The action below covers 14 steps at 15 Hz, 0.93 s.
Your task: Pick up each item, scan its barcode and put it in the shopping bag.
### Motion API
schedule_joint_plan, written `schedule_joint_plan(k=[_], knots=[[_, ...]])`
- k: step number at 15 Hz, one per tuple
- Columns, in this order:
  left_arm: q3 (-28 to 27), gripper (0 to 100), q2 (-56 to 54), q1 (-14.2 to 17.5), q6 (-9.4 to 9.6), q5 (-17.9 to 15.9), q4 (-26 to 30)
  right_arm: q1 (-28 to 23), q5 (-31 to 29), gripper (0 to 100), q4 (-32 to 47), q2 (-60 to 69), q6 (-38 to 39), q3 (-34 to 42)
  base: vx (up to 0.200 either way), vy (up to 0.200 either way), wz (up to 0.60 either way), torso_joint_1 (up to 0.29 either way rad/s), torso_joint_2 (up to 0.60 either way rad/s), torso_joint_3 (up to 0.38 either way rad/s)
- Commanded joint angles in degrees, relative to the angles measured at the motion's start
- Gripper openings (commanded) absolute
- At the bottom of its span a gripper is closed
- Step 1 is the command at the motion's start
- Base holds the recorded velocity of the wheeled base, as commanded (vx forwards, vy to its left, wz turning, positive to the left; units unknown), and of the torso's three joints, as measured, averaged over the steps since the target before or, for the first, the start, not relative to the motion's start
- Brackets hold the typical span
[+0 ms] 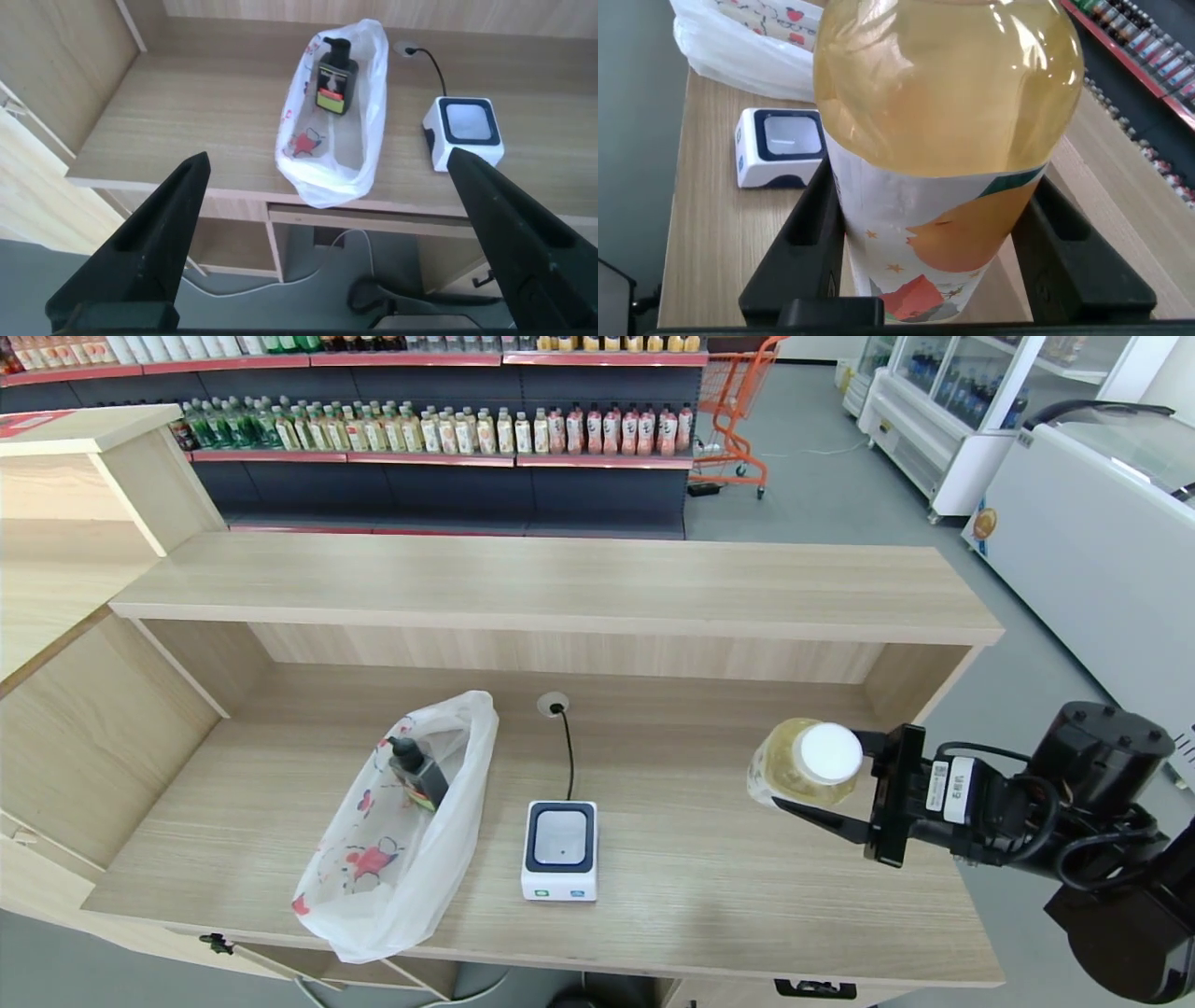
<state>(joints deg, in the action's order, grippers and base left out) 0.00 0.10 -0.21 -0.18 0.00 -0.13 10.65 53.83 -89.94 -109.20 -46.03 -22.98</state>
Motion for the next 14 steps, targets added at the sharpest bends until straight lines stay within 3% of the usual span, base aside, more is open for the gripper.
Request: schedule_joint_plan(k=[1,10,13,14], knots=[[0.0,100,0.0,0.0,0.09,0.0,0.0,-2.1,0.0,0,-0.1,-1.4,0.0,-0.1,0.000,0.200,0.00,-0.002,0.01,0.002],[0.0,100,0.0,0.0,0.53,0.0,0.0,-5.6,4.2,0,-0.1,-2.8,1.0,-1.6,0.000,0.200,0.00,0.000,0.00,0.001],[0.0,100,0.0,0.0,0.62,0.0,0.0,-11.2,5.8,0,-0.1,-3.2,1.6,-1.8,0.000,0.200,0.00,0.007,0.00,-0.001],[0.0,100,0.0,0.0,0.71,0.0,0.0,-16.1,9.6,0,-0.1,-4.9,2.5,-2.3,0.000,0.200,0.00,0.002,0.00,0.002]])
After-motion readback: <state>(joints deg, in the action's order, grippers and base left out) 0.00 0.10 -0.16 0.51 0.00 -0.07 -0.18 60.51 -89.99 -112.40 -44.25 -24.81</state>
